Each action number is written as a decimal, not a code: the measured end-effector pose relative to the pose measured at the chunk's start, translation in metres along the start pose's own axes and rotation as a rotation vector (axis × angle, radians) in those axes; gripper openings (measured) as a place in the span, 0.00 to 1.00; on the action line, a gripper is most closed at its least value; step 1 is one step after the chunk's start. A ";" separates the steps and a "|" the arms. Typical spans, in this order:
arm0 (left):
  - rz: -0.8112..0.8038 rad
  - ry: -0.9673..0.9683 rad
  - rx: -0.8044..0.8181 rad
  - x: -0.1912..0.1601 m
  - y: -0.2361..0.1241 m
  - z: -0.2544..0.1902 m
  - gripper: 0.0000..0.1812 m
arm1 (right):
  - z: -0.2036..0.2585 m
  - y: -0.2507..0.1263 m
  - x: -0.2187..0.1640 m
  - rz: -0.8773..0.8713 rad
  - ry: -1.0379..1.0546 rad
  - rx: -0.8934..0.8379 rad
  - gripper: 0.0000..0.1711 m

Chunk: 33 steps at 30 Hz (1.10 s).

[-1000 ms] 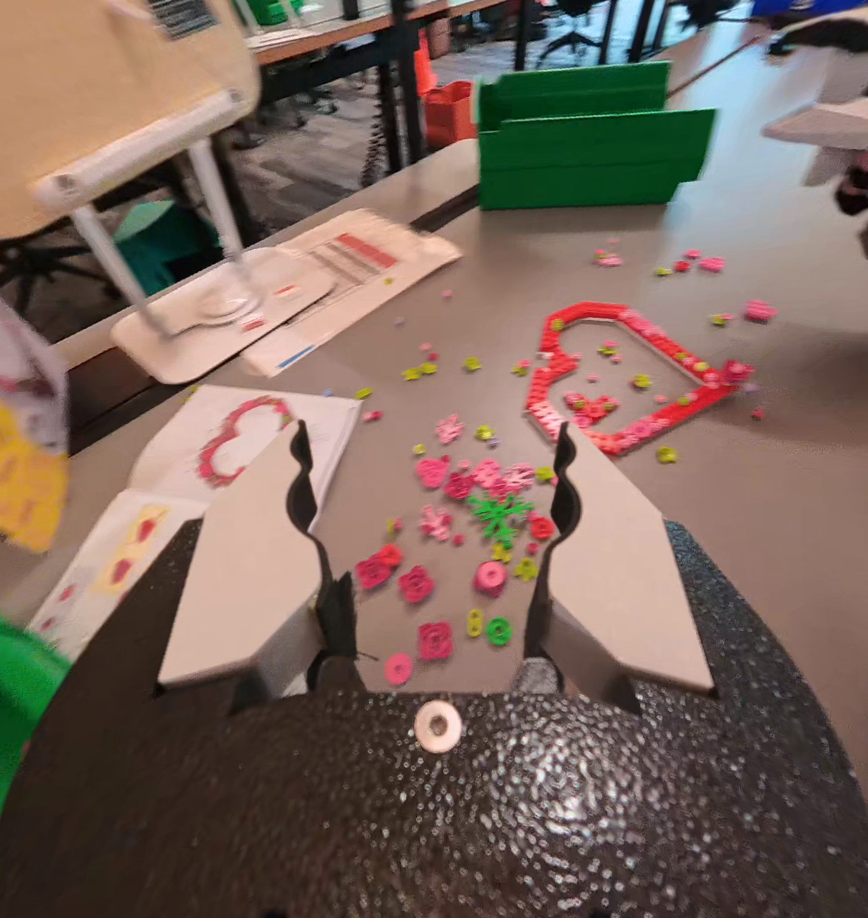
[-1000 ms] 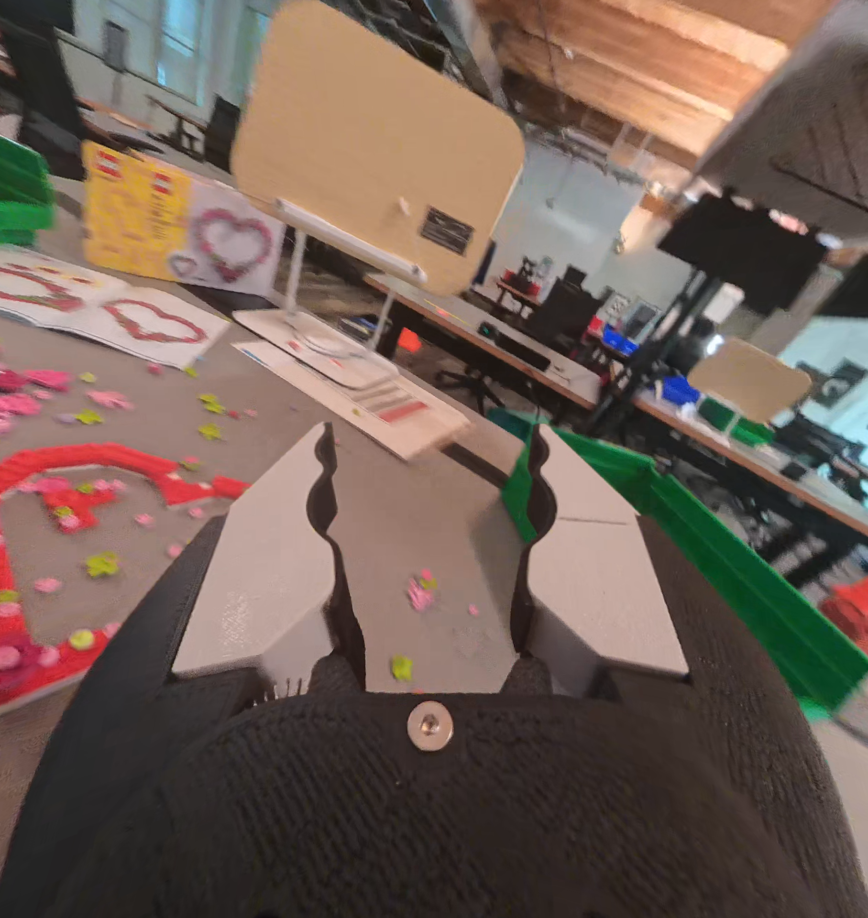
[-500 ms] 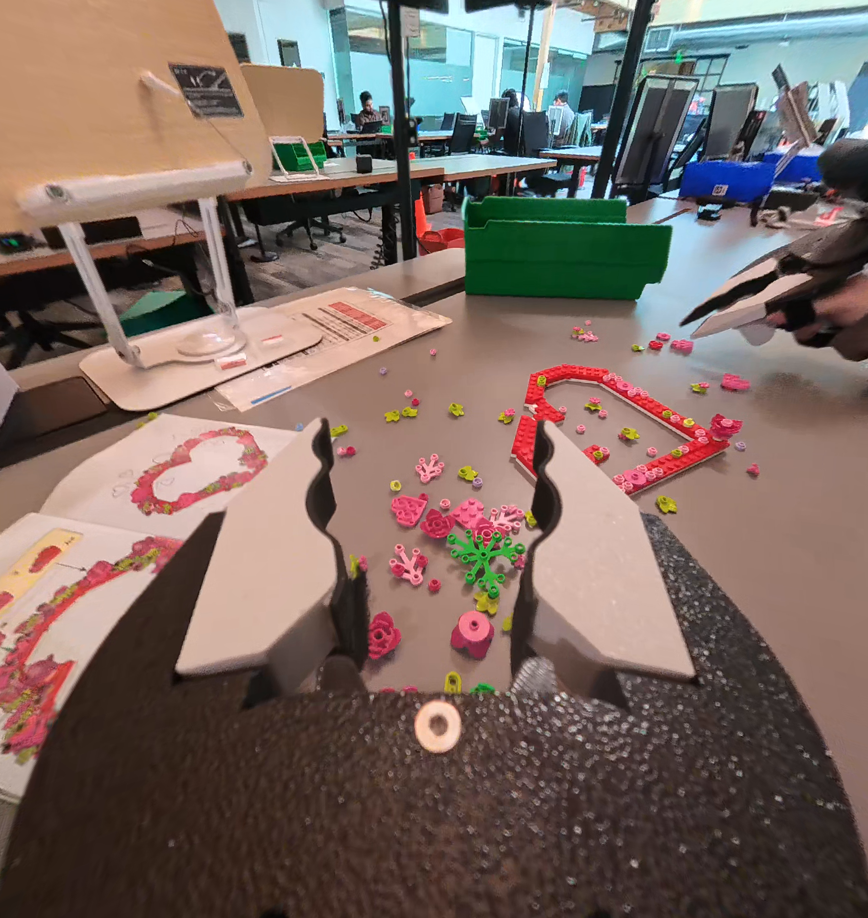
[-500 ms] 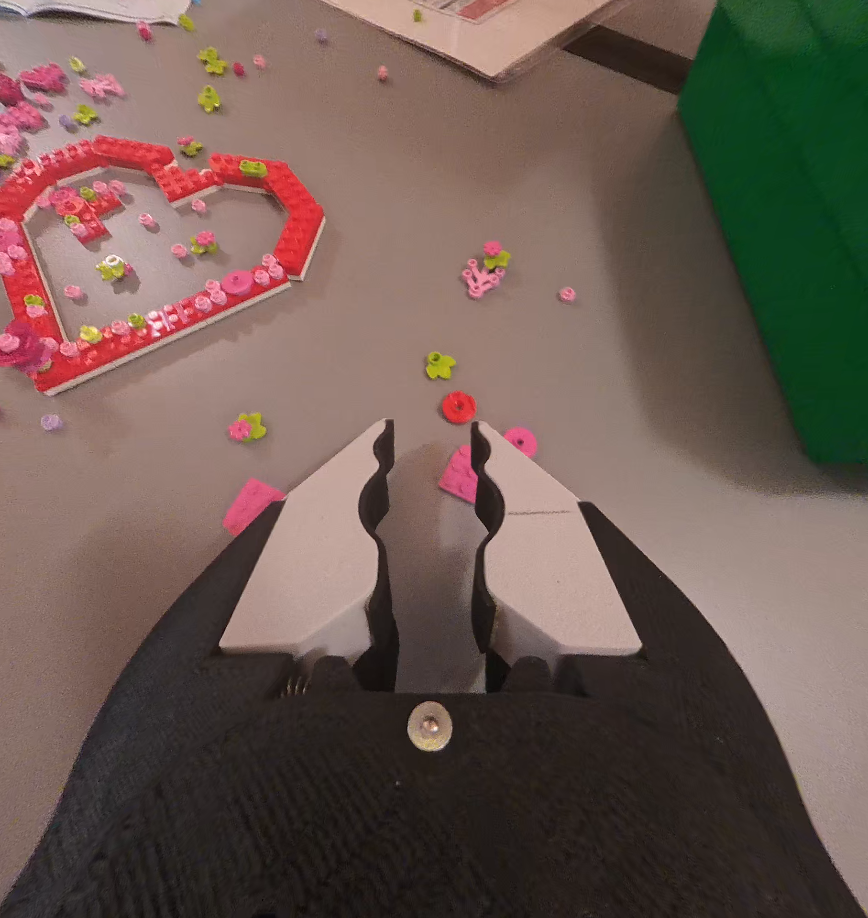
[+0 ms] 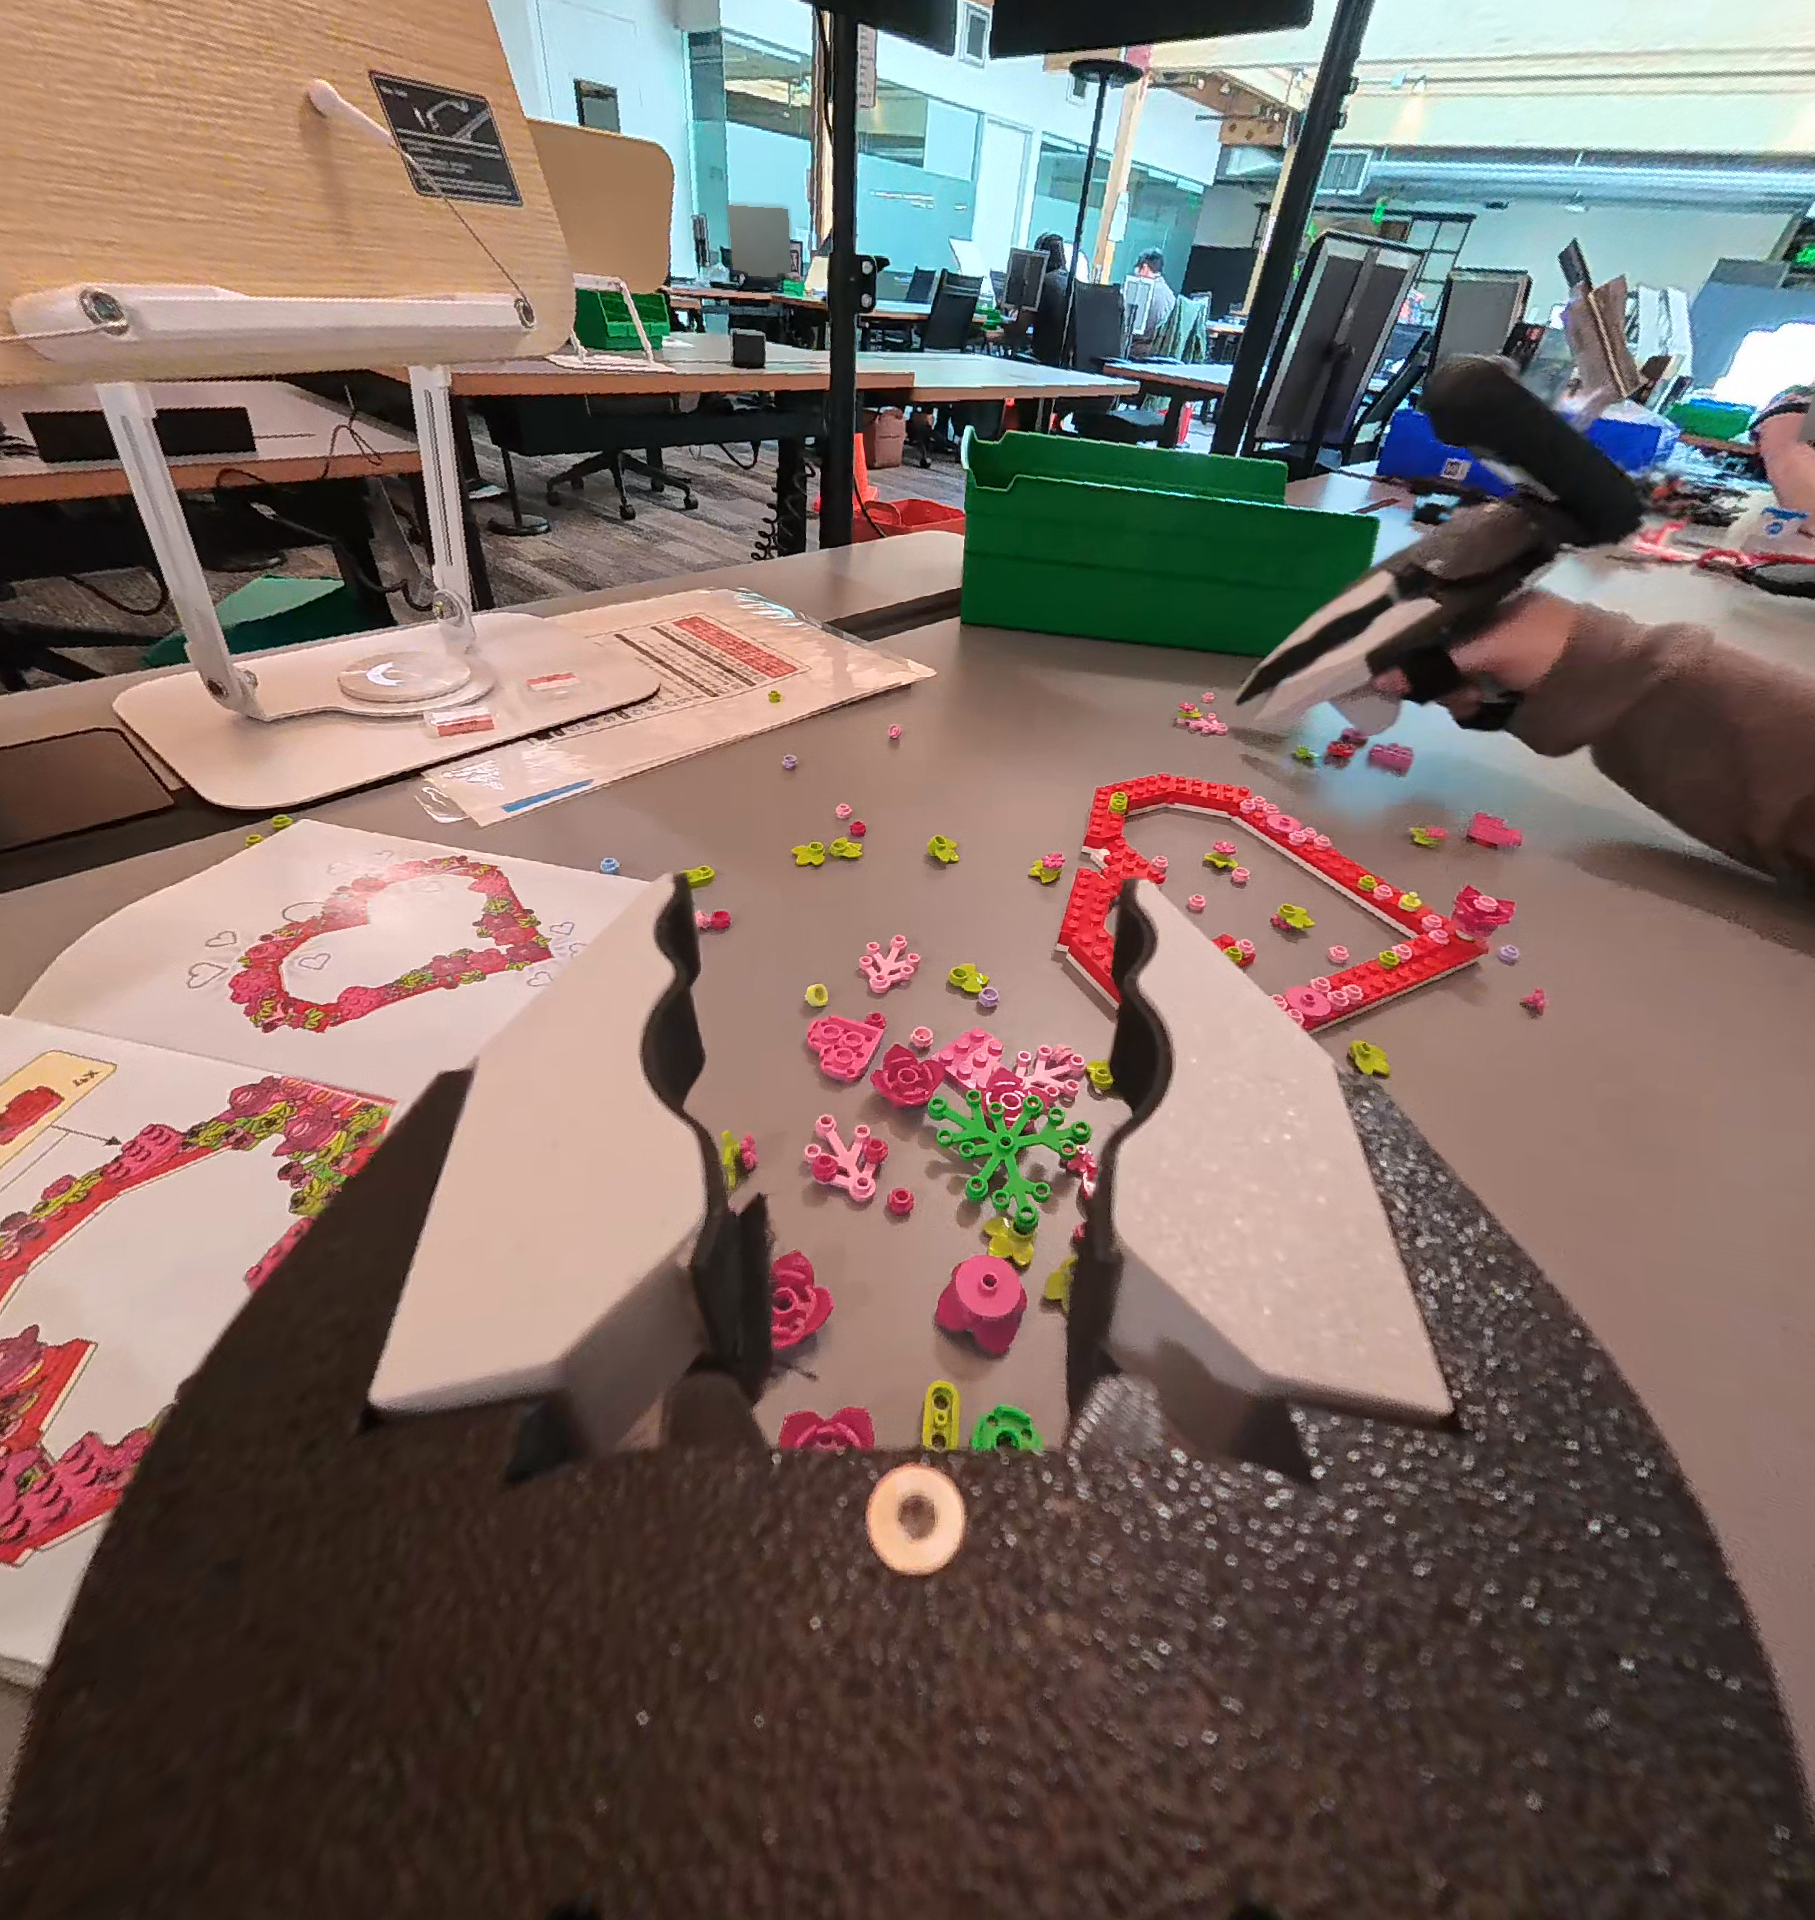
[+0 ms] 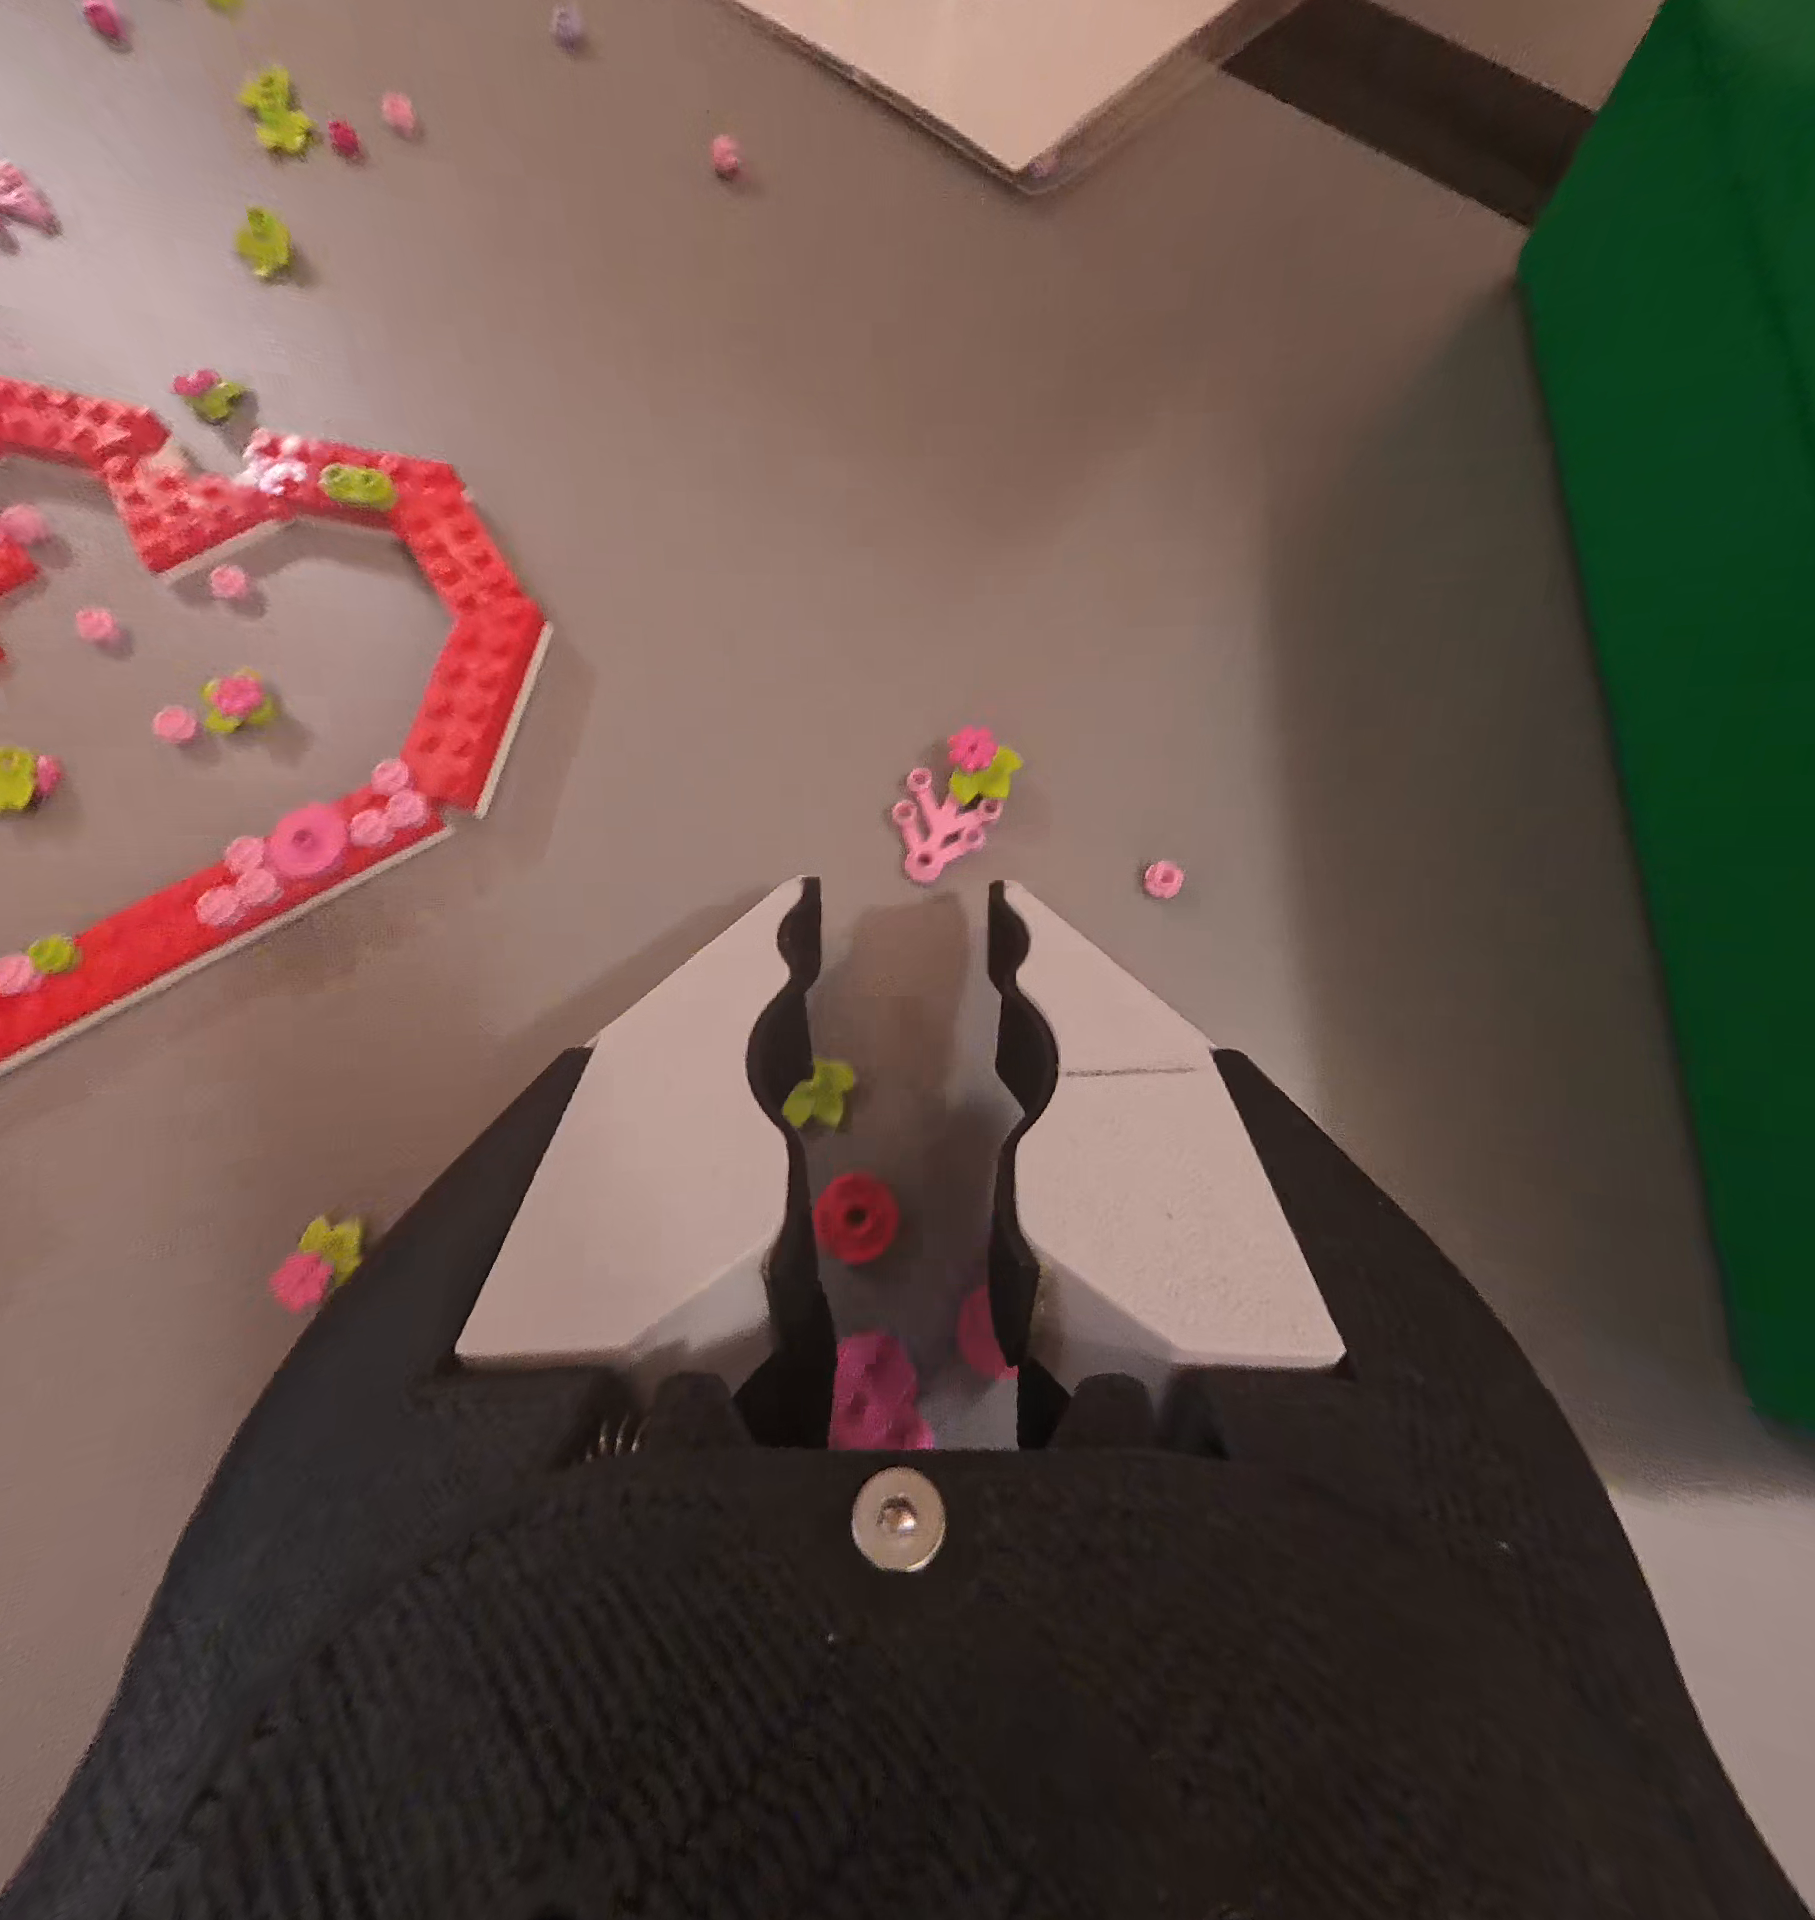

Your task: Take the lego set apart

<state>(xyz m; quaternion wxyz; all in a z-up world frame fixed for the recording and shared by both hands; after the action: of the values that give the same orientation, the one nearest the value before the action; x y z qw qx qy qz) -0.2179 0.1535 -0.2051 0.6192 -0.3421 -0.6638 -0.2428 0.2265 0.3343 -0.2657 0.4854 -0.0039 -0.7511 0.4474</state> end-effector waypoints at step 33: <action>0.133 0.234 0.041 0.015 0.006 -0.031 0.07 | 0.327 -0.007 0.163 -0.570 -0.854 0.192 0.02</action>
<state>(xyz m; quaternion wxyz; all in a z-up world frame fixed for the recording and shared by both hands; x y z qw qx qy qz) -0.1928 0.1369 -0.1876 0.7139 -0.3421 -0.5678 -0.2257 -0.0963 0.1836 -0.1843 0.2366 0.4279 -0.8090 0.3262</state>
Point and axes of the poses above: each gripper's, where its closed fingertips meet, y out along the fingers, x out of its top, z = x × y across the jaws, the point moved 7 cm from there along -y, back along the fingers, and after that the axes turned 13 degrees about -x, right-handed, at the moved point
